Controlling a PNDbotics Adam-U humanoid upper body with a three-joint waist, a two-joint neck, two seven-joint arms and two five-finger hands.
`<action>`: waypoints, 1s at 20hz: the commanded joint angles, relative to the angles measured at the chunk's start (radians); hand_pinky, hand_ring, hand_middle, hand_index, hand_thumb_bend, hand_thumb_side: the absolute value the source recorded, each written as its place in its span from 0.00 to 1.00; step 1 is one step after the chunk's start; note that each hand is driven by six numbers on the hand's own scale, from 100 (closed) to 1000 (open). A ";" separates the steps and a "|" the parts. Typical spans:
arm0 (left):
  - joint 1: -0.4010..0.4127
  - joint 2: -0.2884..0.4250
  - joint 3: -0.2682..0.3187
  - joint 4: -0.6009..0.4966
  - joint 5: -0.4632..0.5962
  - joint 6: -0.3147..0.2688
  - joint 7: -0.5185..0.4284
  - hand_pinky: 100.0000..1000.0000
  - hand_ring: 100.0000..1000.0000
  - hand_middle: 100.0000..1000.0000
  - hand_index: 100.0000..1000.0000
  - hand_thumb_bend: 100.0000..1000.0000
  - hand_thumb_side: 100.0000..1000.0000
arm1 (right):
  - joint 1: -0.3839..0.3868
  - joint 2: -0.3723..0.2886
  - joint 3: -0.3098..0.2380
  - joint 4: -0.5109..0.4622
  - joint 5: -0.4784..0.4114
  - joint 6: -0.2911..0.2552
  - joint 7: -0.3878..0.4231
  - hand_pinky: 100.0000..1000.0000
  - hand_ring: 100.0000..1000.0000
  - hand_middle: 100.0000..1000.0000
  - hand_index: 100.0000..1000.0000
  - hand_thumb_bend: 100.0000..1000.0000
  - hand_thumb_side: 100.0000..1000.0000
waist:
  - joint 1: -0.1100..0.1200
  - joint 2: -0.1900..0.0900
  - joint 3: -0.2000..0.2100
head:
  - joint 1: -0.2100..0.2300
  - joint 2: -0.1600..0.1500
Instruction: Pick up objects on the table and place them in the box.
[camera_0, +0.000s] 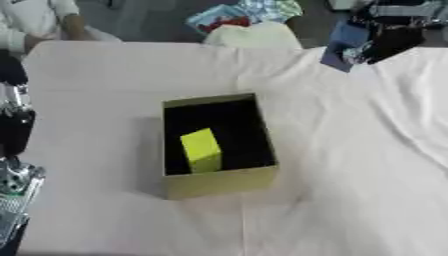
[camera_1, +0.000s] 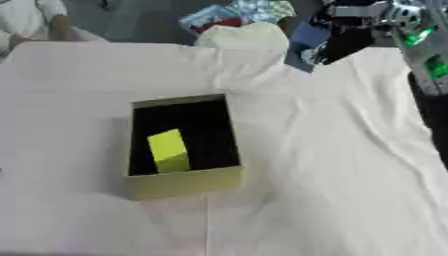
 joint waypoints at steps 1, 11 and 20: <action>-0.007 0.028 0.002 -0.015 -0.003 -0.005 0.000 0.86 0.61 0.73 0.71 0.38 0.54 | -0.041 0.003 0.017 -0.039 -0.027 -0.009 0.018 0.51 0.54 0.42 0.66 0.00 0.65 | 0.003 -0.014 0.013 | -0.005 0.005; -0.008 0.024 0.002 -0.015 0.001 -0.007 -0.004 0.86 0.61 0.73 0.71 0.38 0.54 | -0.083 0.200 0.116 0.012 -0.118 -0.010 0.036 0.49 0.53 0.42 0.66 0.00 0.72 | 0.007 -0.013 0.018 | -0.008 0.005; -0.011 0.020 -0.001 -0.015 0.004 -0.007 -0.009 0.86 0.60 0.73 0.71 0.38 0.54 | -0.071 0.314 0.161 0.013 -0.064 -0.043 0.033 0.50 0.54 0.42 0.65 0.00 0.72 | 0.008 -0.010 0.026 | -0.014 0.005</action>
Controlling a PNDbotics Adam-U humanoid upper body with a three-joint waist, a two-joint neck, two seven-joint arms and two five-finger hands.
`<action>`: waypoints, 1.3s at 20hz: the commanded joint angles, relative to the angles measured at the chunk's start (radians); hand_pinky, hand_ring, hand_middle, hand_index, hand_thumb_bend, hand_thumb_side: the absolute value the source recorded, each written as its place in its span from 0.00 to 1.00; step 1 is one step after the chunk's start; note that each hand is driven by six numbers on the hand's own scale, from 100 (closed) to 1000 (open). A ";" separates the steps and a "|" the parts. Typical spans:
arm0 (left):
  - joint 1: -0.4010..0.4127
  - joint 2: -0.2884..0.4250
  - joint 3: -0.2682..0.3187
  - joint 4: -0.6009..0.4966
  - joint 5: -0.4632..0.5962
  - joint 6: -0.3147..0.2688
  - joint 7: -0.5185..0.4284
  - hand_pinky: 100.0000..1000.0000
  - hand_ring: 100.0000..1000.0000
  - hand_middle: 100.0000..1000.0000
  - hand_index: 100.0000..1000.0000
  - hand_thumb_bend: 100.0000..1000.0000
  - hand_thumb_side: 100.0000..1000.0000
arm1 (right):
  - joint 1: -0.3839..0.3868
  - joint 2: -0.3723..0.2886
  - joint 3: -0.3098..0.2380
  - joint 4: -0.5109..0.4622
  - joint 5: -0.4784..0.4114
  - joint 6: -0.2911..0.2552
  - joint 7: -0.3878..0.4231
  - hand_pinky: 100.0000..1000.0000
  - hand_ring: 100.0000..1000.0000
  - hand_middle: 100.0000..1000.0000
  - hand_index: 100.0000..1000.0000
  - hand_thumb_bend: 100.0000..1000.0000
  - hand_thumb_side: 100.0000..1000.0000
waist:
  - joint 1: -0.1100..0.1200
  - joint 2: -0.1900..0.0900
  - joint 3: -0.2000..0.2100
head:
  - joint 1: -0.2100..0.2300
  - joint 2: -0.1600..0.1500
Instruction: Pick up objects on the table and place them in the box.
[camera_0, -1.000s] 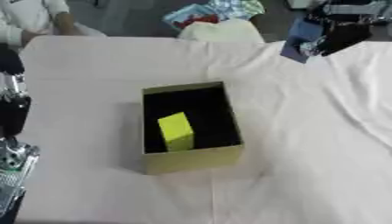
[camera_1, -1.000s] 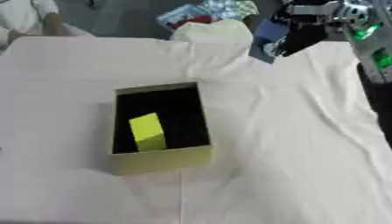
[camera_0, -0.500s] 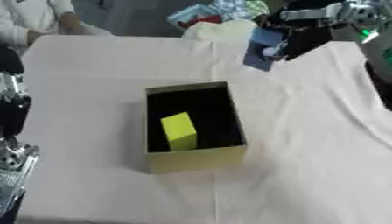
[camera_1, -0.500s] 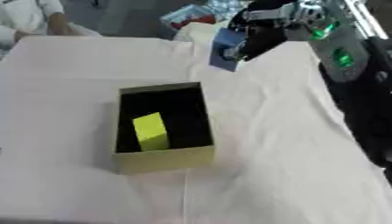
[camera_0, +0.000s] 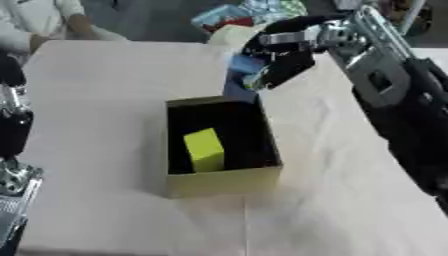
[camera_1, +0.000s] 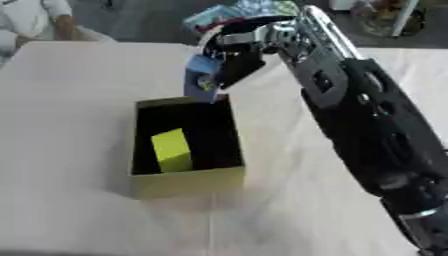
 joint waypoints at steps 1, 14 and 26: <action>-0.009 0.020 0.003 -0.015 0.001 -0.003 -0.003 0.86 0.60 0.73 0.71 0.38 0.54 | -0.014 0.019 0.013 -0.008 0.023 -0.017 0.010 0.50 0.54 0.42 0.65 0.00 0.72 | 0.003 -0.011 0.002 | -0.003 0.005; -0.008 0.018 0.002 -0.015 0.000 -0.002 -0.007 0.86 0.60 0.73 0.71 0.38 0.54 | 0.012 -0.008 0.034 -0.004 0.200 -0.020 -0.041 0.52 0.58 0.45 0.62 0.00 0.54 | 0.004 -0.010 0.002 | -0.002 0.005; -0.009 0.014 0.002 -0.015 0.002 -0.002 -0.009 0.87 0.60 0.73 0.71 0.38 0.54 | 0.051 0.016 0.018 0.034 0.250 -0.097 0.020 0.65 0.80 0.74 0.86 0.00 0.90 | 0.006 -0.009 0.004 | -0.004 0.005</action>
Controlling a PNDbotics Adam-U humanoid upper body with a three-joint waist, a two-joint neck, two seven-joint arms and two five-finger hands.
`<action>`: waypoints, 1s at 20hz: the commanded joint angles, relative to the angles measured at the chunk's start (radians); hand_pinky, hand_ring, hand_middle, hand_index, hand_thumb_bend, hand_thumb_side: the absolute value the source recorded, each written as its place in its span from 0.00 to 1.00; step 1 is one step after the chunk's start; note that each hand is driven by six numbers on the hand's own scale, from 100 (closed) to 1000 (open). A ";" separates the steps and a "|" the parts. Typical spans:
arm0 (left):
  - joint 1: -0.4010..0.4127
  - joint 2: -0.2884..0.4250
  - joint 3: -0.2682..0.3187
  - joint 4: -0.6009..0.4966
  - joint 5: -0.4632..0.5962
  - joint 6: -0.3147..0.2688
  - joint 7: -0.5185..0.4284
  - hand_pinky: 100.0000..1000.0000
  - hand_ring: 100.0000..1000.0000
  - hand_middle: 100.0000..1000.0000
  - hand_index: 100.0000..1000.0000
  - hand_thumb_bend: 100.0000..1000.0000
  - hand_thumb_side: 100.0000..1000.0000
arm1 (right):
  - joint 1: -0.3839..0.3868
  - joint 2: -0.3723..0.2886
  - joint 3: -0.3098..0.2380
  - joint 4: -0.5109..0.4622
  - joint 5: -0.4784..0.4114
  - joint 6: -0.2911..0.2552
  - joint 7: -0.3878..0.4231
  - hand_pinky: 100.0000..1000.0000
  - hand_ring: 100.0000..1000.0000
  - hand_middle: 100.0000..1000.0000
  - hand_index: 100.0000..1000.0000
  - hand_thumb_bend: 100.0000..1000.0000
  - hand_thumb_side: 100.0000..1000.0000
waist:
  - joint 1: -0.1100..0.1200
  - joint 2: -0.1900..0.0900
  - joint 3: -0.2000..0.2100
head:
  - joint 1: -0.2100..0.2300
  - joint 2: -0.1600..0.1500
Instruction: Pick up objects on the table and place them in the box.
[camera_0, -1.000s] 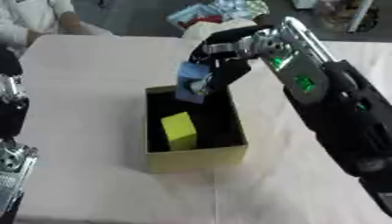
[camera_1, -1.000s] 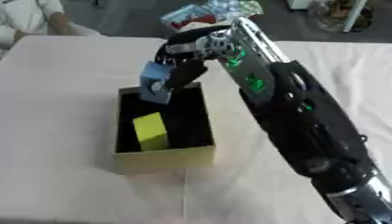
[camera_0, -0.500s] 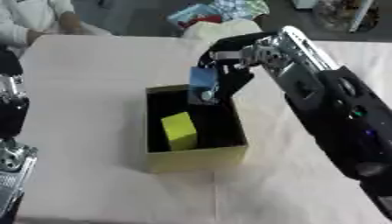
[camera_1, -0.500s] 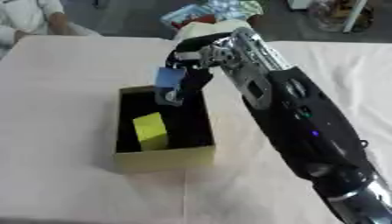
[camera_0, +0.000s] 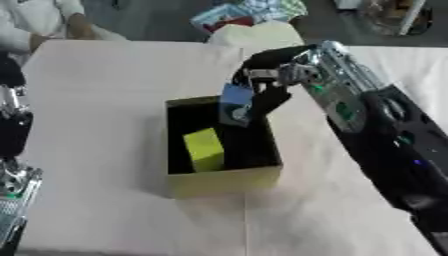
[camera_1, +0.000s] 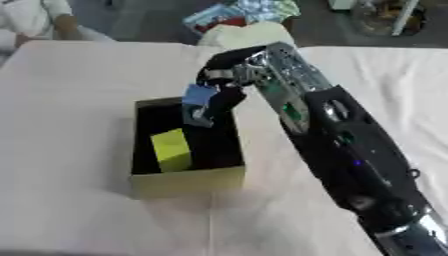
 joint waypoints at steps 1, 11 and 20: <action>-0.009 0.015 0.005 -0.015 0.000 -0.002 -0.002 0.87 0.60 0.73 0.71 0.38 0.54 | -0.019 -0.002 -0.012 0.008 0.013 -0.015 0.011 0.66 0.81 0.75 0.86 0.00 0.91 | 0.005 -0.011 0.002 | 0.000 0.005; -0.010 0.017 0.005 -0.015 0.000 -0.003 -0.004 0.87 0.60 0.73 0.71 0.38 0.53 | -0.027 -0.008 -0.003 0.018 0.101 -0.083 0.012 0.80 0.97 0.88 0.95 0.20 0.63 | 0.005 -0.013 0.004 | 0.003 0.005; -0.008 0.020 0.005 -0.015 -0.001 -0.005 -0.010 0.87 0.60 0.73 0.71 0.39 0.52 | -0.030 -0.012 -0.002 0.041 -0.024 -0.155 0.012 0.80 0.95 0.86 0.98 0.17 0.54 | 0.003 -0.015 0.002 | 0.004 0.005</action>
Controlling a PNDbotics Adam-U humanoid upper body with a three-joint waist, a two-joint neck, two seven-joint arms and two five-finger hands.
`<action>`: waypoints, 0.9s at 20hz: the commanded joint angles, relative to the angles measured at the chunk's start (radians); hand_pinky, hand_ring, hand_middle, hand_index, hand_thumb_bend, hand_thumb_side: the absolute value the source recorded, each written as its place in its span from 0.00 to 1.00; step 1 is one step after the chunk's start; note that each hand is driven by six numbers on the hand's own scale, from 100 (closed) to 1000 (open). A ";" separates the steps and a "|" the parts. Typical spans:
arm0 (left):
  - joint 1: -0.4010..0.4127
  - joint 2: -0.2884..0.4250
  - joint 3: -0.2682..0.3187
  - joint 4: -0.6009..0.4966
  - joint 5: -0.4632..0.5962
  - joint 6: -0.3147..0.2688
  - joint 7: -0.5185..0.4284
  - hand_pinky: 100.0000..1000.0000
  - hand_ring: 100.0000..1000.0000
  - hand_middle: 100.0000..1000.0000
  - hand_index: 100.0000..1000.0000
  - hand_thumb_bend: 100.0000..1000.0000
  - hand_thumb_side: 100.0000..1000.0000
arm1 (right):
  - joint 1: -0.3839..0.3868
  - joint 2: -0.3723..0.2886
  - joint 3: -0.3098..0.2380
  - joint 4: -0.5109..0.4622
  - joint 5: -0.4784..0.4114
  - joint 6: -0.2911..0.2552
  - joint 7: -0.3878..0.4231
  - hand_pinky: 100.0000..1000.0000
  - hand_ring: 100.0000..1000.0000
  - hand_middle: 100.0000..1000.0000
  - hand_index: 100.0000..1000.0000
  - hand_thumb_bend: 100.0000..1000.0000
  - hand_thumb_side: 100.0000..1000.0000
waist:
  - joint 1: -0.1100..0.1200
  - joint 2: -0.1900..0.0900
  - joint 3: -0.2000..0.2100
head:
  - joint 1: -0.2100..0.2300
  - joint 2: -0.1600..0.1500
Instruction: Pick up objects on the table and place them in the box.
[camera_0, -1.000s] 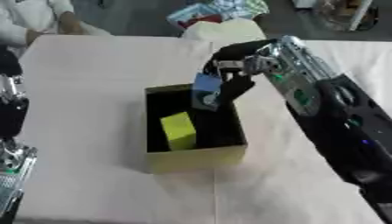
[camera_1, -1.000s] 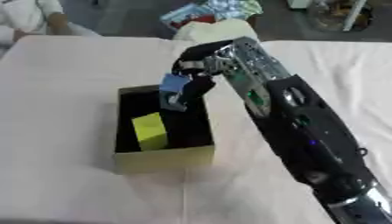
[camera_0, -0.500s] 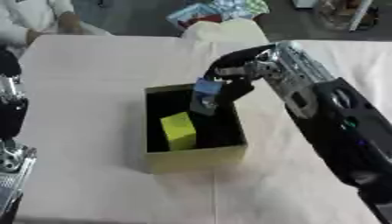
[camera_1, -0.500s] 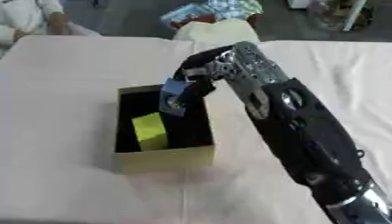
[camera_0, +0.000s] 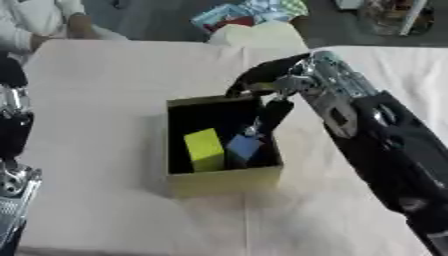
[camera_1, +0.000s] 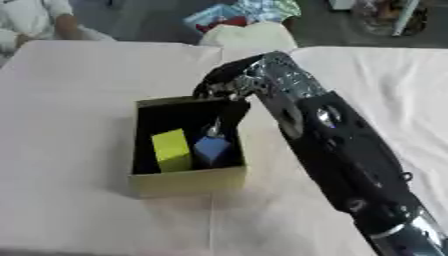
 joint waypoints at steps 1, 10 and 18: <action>-0.007 0.020 0.005 -0.015 -0.001 -0.002 -0.004 0.87 0.60 0.73 0.71 0.39 0.52 | -0.030 -0.021 -0.001 -0.011 -0.051 -0.017 0.020 0.80 0.95 0.86 0.98 0.17 0.54 | 0.003 -0.015 0.000 | 0.004 0.005; -0.005 0.021 0.009 -0.015 -0.002 -0.004 0.005 0.86 0.60 0.73 0.71 0.39 0.52 | -0.040 -0.061 -0.059 -0.154 -0.018 0.087 0.010 0.79 0.92 0.83 0.95 0.06 0.61 | 0.007 -0.016 -0.005 | 0.006 0.005; -0.001 0.018 0.017 -0.015 -0.008 -0.007 0.023 0.86 0.60 0.73 0.71 0.40 0.53 | -0.027 -0.169 -0.241 -0.359 0.106 0.192 -0.109 0.78 0.85 0.76 0.82 0.00 0.47 | 0.011 -0.015 -0.013 | 0.016 0.005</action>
